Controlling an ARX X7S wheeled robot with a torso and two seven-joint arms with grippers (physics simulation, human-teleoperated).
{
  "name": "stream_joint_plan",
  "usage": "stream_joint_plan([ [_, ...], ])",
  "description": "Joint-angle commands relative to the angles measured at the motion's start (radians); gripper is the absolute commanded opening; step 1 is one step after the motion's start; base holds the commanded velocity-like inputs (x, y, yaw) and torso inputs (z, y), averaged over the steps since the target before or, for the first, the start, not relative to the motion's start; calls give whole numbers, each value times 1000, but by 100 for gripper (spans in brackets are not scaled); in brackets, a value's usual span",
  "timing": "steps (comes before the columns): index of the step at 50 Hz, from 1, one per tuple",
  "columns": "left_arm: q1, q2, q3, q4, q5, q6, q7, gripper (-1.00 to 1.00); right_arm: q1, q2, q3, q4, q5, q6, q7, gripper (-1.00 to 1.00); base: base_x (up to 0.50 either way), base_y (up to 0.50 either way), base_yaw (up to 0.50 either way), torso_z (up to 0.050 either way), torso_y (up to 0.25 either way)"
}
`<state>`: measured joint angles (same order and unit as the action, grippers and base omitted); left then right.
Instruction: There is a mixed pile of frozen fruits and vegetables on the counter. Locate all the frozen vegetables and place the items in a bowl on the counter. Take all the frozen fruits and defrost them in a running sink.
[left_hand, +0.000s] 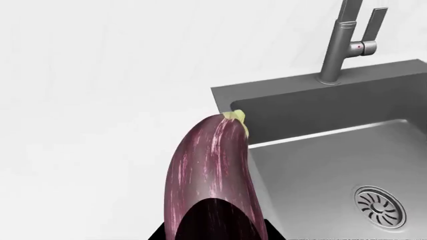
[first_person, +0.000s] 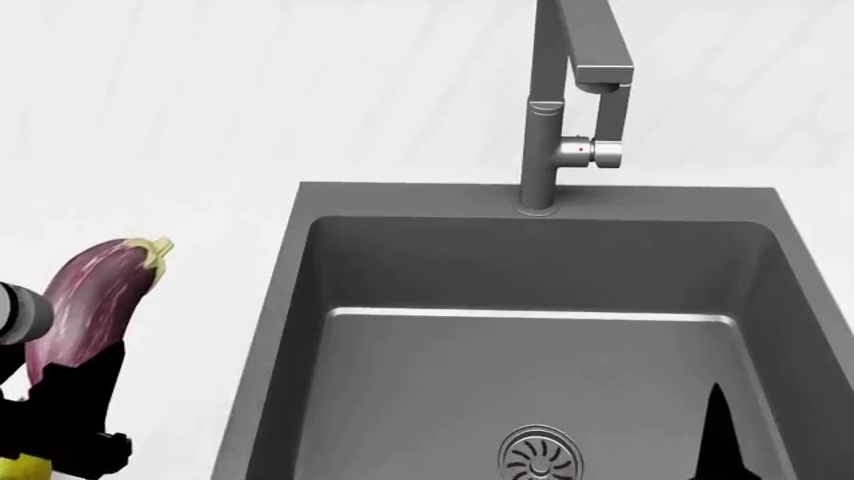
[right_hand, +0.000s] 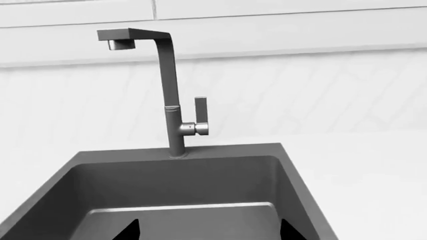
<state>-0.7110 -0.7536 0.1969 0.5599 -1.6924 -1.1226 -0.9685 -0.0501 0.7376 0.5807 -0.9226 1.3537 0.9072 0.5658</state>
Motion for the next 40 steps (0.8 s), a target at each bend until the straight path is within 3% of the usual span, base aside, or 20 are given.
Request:
stream_joint_plan([
  [1, 43, 6, -47, 21, 18, 69, 56, -100, 9, -24, 11, 8, -27, -7, -36, 100, 0, 0, 0, 0, 0],
  [14, 29, -2, -35, 15, 0, 59, 40, -100, 16, -30, -9, 10, -44, -9, -43, 100, 0, 0, 0, 0, 0],
  [15, 7, -54, 56, 18, 492, 146, 43, -100, -144, 185, -177, 46, -154, -371, 45, 100, 0, 0, 0, 0, 0],
  [16, 10, -57, 54, 24, 342, 147, 45, -100, -146, 182, -179, 48, -60, -372, 40, 100, 0, 0, 0, 0, 0],
  [18, 8, -59, 47, 21, 42, 155, 36, -100, -148, 180, -179, 52, -66, -372, 39, 100, 0, 0, 0, 0, 0],
  [19, 8, -63, 42, 21, -23, 158, 36, -100, -148, 180, -177, 52, -63, -372, 45, 100, 0, 0, 0, 0, 0],
  [40, -9, -64, 71, 38, -41, 144, 5, -100, -160, 217, -141, 23, -33, -355, 84, 100, 0, -444, 0, 0, 0],
])
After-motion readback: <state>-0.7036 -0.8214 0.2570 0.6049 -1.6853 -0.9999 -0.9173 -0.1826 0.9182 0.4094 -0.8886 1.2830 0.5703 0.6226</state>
